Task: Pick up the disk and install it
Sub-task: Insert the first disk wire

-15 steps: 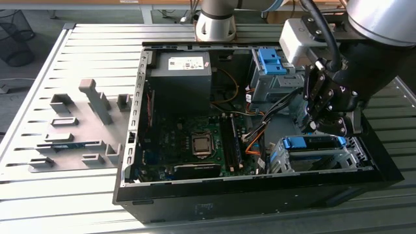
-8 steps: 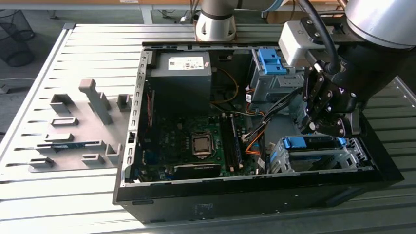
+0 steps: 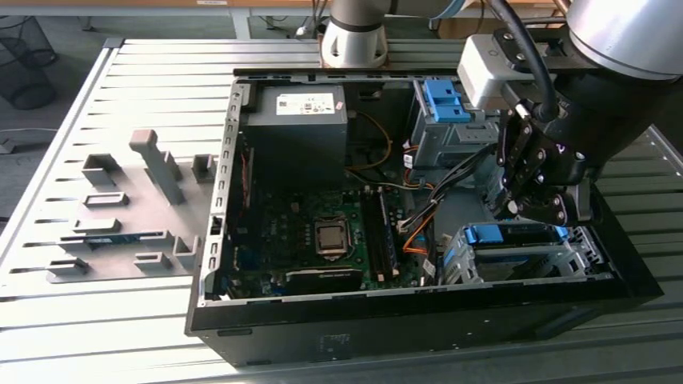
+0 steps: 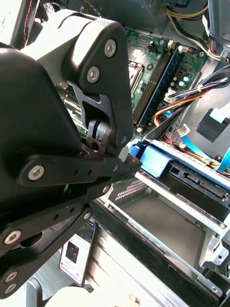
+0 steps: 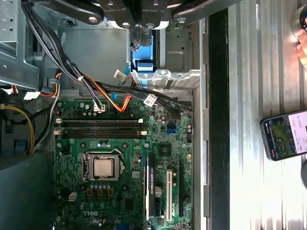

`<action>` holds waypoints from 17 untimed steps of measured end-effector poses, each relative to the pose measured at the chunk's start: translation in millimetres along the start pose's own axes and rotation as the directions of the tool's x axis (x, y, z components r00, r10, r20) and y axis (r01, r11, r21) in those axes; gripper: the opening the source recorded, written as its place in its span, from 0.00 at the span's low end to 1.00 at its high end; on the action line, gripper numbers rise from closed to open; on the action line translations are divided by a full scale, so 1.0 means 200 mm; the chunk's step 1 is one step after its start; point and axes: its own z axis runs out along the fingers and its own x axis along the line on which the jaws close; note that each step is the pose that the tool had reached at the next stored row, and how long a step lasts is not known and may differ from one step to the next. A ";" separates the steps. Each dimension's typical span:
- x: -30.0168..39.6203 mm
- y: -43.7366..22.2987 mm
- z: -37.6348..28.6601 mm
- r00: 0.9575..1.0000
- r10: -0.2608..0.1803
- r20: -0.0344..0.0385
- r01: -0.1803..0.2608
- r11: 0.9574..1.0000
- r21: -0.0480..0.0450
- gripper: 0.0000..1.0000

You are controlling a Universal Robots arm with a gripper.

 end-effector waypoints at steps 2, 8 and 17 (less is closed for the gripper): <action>0.000 -0.010 0.001 1.000 0.000 0.000 0.000 1.000 0.000 0.11; -0.006 -0.132 0.010 1.000 0.000 0.000 0.000 1.000 -0.005 0.11; -0.047 -0.228 0.015 1.000 0.000 -0.001 0.000 1.000 -0.006 0.11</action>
